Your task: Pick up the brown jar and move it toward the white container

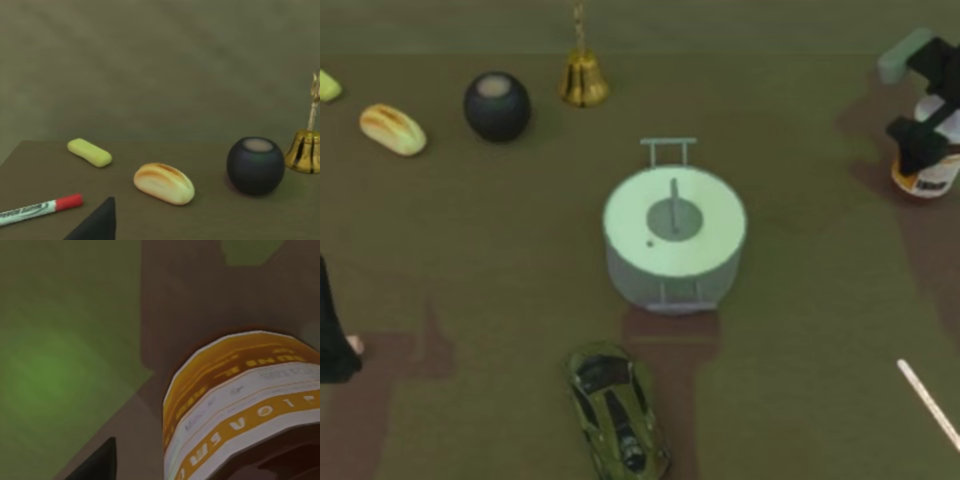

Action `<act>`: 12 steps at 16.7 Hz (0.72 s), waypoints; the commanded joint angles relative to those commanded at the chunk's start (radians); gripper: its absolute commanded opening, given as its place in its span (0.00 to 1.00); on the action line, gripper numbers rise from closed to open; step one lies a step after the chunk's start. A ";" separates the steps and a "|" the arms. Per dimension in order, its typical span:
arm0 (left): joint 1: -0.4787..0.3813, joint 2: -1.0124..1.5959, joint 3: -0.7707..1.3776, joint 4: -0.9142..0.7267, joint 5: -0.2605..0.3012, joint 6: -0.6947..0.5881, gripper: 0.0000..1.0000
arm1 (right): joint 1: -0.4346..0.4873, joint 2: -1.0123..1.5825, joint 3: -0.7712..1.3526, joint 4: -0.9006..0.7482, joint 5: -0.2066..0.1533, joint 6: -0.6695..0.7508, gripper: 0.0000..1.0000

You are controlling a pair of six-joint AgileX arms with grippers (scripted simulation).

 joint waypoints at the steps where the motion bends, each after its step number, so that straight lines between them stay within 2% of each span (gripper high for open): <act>1: 0.000 0.000 0.000 0.000 0.000 0.000 1.00 | 0.000 0.000 0.000 0.000 0.000 0.000 0.85; 12: 0.000 0.000 0.000 0.000 0.000 0.000 1.00 | 0.000 0.000 0.000 0.000 0.000 0.000 0.02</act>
